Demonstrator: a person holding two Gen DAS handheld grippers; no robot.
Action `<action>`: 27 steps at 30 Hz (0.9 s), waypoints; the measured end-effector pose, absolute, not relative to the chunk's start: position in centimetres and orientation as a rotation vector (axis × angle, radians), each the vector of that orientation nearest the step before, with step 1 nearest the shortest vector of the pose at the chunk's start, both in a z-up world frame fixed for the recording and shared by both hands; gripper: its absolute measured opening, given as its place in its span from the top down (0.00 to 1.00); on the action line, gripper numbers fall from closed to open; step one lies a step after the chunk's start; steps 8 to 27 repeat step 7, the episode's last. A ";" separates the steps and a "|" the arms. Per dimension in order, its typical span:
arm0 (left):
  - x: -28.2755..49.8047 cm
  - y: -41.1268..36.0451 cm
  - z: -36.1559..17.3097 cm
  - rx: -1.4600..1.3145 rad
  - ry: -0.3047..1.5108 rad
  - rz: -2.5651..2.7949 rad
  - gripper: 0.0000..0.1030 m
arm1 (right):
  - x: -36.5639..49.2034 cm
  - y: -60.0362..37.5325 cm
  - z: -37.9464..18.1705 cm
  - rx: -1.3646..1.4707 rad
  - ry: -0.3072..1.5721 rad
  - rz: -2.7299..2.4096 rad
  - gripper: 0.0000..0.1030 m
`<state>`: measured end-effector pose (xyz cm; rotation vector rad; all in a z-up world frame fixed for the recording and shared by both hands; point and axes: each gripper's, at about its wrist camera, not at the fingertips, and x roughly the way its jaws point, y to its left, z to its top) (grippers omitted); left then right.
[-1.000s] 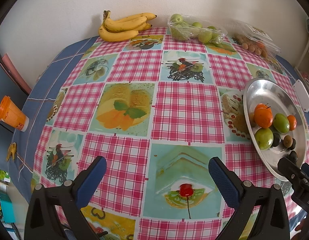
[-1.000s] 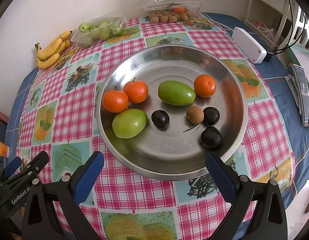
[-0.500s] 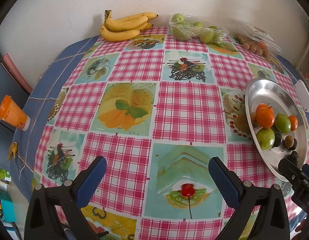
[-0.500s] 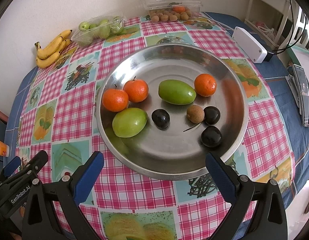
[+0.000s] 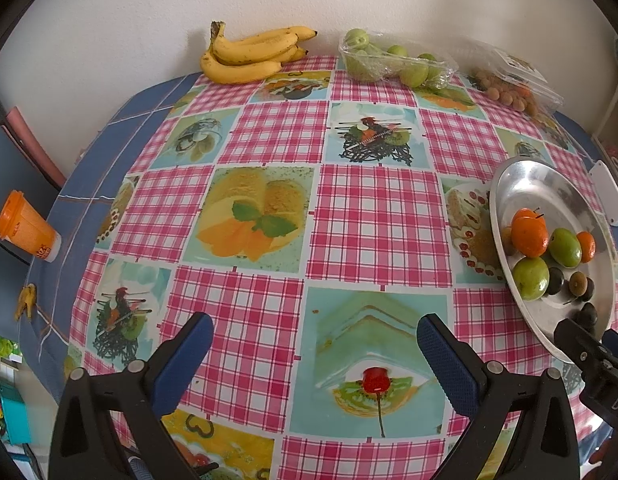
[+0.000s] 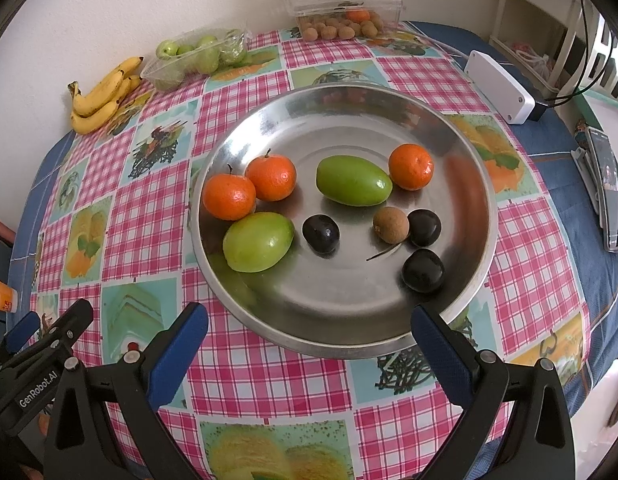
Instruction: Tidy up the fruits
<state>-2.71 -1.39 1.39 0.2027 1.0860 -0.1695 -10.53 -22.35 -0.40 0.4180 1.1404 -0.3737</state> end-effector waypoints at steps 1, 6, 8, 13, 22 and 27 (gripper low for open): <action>-2.7 -1.5 1.4 0.202 1.085 -0.168 0.00 | -10.5 -22.3 -0.4 0.418 1.141 -0.374 0.02; -2.8 -1.6 1.4 0.201 1.085 -0.168 0.00 | -10.5 -22.3 -0.4 0.418 1.141 -0.375 0.02; -2.8 -1.7 1.4 0.200 1.086 -0.167 0.00 | -10.4 -22.3 -0.4 0.419 1.141 -0.375 0.02; -2.8 -1.7 1.4 0.200 1.086 -0.167 0.00 | -10.4 -22.3 -0.4 0.419 1.141 -0.375 0.02; -2.8 -1.7 1.4 0.200 1.086 -0.167 0.00 | -10.4 -22.3 -0.4 0.419 1.141 -0.375 0.02; -2.8 -1.7 1.4 0.200 1.086 -0.167 0.00 | -10.4 -22.3 -0.4 0.419 1.141 -0.375 0.02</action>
